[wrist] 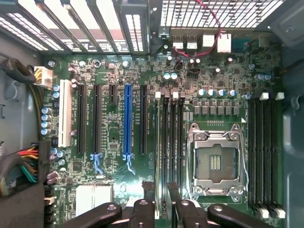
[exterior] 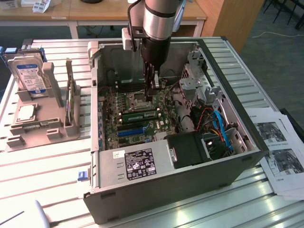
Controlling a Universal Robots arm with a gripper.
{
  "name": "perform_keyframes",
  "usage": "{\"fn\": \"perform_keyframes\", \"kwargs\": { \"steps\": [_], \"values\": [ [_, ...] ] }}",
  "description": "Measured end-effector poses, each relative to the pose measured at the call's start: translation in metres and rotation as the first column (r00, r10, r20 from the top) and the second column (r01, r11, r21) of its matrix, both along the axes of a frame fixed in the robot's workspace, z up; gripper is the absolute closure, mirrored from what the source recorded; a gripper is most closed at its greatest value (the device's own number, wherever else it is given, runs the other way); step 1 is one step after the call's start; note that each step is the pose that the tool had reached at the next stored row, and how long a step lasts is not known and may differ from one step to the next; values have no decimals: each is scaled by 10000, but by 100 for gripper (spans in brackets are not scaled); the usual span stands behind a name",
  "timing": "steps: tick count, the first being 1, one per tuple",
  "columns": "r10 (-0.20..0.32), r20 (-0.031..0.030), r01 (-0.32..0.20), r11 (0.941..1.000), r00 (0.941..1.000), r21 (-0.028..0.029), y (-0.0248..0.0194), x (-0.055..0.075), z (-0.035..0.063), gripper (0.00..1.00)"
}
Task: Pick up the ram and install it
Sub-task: 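Insert the ram into the slot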
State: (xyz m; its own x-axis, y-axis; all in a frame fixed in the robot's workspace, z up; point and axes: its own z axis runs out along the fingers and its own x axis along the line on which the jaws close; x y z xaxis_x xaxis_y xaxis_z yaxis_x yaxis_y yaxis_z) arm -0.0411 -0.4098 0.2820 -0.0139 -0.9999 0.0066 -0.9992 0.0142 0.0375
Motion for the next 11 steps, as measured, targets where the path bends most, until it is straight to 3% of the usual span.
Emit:
{"fn": "perform_keyframes", "kwargs": {
  "steps": [11],
  "values": [
    [0, 0, 0, 10000, 10000, 0, 0, 0, 242, 75]
  ]
}}
